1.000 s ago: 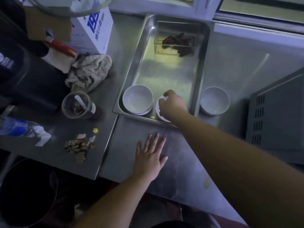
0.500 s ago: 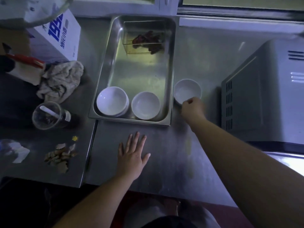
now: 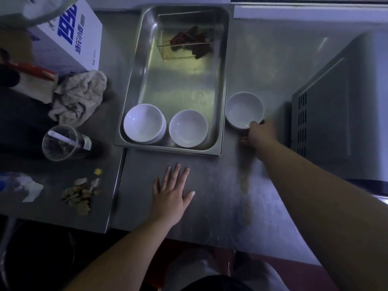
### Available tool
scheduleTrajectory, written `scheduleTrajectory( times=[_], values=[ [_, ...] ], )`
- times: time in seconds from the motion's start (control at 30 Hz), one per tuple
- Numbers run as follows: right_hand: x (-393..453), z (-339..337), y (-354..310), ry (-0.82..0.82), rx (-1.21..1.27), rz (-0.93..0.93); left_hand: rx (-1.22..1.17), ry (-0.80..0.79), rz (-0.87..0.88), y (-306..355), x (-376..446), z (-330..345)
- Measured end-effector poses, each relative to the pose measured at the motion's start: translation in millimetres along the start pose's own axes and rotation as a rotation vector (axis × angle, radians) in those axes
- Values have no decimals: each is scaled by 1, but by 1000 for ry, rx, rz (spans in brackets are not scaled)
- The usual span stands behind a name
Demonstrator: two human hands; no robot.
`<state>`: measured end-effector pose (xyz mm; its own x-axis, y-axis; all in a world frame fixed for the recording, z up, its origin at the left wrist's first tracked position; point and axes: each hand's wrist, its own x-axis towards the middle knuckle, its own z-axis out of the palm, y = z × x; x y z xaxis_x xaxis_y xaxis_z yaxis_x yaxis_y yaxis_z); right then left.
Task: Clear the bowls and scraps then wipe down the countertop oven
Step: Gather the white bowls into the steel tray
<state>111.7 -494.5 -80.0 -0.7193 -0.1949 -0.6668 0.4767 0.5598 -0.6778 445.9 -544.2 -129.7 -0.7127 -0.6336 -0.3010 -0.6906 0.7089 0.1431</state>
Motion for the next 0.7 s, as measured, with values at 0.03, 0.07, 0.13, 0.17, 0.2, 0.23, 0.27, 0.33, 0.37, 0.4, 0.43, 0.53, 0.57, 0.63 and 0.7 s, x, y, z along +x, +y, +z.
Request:
scheduleTrajectory(
  times=[0.03,0.07,0.13,0.17,0.2,0.23,0.27,0.33,0.37,0.4,0.43,0.53,0.57,0.63,0.7],
  values=[
    [0,1,-1,5,13,-3,6,0,1,0,0,0],
    [3,2,0,10,24,-5,10,-2,3,0,0,0],
    [1,2,-3,38,30,9,11,-12,8,0,0,-1],
    [-1,2,-5,45,45,18,8,-17,8,0,0,-1],
    [-2,0,-6,53,64,23,3,-24,6,0,0,-2],
    [-6,-1,-9,62,86,28,-3,-35,4,0,0,-2],
    [-8,-3,-11,74,105,22,-7,-48,1,0,0,-3],
    [-16,-6,-18,115,116,-6,-13,-66,-1,0,1,-4],
    [-21,-7,-22,133,111,-27,-14,-76,-2,0,1,-5],
    [-26,-8,-26,147,104,-59,-14,-85,-3,0,1,-6],
    [-33,-9,-30,150,92,-89,-14,-88,-5,1,1,-6],
    [-51,-6,-41,98,62,-184,-32,-88,-10,2,2,-7],
    [-58,-3,-43,63,34,-220,-38,-88,-9,2,2,-7],
    [-71,6,-47,-6,-31,-279,-45,-86,-7,2,2,-9],
    [-80,17,-47,-50,-109,-301,-30,-107,-6,2,2,-9]
  ],
)
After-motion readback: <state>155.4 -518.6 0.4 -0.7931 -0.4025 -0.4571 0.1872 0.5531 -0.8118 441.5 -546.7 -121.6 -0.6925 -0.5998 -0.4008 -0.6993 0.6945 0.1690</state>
